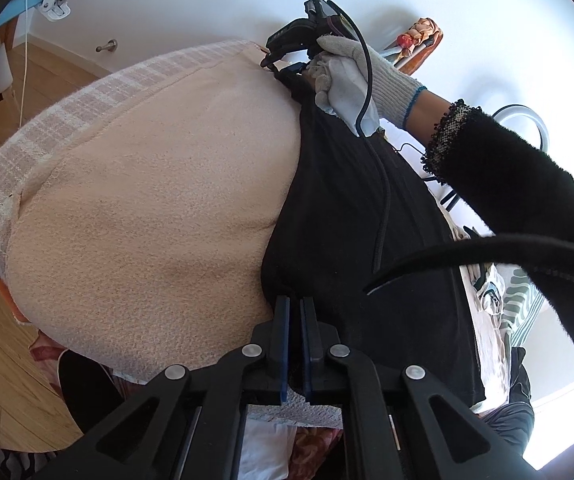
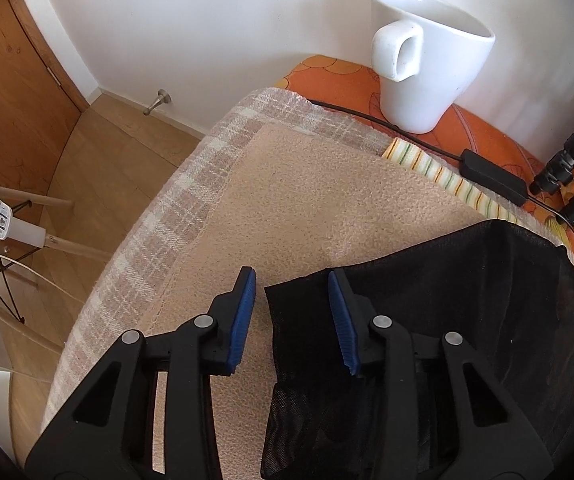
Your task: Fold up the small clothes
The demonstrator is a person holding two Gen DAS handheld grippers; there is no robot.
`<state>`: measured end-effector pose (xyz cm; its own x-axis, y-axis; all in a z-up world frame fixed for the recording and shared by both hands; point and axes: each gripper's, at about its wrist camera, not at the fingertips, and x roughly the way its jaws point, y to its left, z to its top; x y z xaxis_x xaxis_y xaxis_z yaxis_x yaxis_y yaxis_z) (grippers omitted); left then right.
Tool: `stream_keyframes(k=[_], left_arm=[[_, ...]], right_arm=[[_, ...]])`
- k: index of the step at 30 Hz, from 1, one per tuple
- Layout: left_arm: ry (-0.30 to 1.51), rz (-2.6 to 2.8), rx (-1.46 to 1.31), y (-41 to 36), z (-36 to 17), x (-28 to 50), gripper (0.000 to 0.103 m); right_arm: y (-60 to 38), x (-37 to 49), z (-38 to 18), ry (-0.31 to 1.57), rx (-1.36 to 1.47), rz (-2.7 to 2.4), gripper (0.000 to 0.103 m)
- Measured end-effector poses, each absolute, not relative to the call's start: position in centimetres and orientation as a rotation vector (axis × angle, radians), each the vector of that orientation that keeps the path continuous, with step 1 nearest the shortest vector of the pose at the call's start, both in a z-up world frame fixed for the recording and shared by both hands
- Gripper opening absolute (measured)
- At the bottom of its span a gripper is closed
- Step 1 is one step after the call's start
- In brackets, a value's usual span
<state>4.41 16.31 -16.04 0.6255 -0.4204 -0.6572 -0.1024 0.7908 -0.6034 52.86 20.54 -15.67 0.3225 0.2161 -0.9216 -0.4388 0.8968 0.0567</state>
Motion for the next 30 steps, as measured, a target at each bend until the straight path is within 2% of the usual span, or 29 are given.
stream_keyframes(k=[1, 3, 7, 18, 30], left_arm=[[0.888, -0.2, -0.651, 16.3, -16.0, 4.3, 0.001], [0.879, -0.203, -0.647, 16.2, -15.5, 4.1, 0.001], [0.874, -0.222, -0.633, 16.0, -15.3, 3.7, 0.001], [0.831, -0.284, -0.566, 14.8, -13.2, 4.1, 0.001], [0.814, -0.349, -0.467, 12.0, -11.6, 4.7, 0.001]], right_arm=[[20.6, 52.8, -15.7, 1.165, -0.233, 0.428, 0.03], [20.6, 53.0, -15.7, 1.16, -0.251, 0.424, 0.018], [20.0, 53.4, -15.6, 1.153, -0.242, 0.436, 0.008], [14.5, 54.1, -12.0, 1.075, -0.049, 0.444, 0.005], [8.8, 52.9, -7.8, 1.011, 0.022, 0.432, 0.005]])
